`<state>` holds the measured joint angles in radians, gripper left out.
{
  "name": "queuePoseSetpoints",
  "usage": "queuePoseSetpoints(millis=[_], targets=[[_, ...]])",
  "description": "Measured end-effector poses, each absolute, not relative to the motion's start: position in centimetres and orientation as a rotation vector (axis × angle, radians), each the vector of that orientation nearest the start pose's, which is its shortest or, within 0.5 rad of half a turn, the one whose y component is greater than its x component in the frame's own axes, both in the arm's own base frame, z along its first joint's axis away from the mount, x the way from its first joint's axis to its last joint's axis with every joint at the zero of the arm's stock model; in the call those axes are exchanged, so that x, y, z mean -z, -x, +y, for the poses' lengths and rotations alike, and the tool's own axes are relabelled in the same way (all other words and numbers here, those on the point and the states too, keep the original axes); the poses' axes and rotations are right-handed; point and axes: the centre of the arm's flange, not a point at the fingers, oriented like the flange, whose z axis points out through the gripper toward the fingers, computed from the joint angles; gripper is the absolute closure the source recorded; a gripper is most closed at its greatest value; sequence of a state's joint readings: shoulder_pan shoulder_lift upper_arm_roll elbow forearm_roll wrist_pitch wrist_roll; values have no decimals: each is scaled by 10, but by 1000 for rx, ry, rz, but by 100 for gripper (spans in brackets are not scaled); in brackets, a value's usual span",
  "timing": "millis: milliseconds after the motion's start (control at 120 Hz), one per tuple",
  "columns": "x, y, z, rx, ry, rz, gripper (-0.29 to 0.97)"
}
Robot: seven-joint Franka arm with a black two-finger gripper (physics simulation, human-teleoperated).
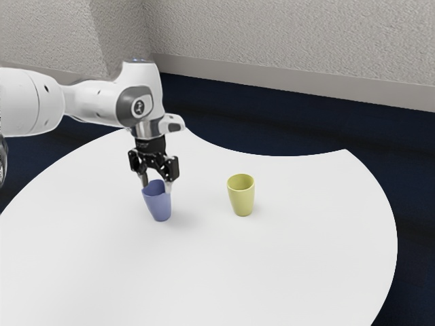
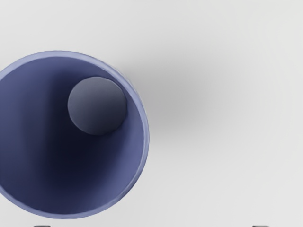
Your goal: Place the left cup onto the right cup
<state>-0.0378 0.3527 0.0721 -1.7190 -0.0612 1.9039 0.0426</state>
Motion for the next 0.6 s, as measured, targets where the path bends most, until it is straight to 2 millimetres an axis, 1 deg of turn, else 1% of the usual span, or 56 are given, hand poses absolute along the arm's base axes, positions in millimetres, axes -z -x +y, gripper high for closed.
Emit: queuePoseSetpoints(millis=[75,300,600], targets=[[-365,-634,15,-261,3167,-24,15],[-362,-643,15,-237,3160,-8,16],[-346,-649,17,-262,3159,-5,18]])
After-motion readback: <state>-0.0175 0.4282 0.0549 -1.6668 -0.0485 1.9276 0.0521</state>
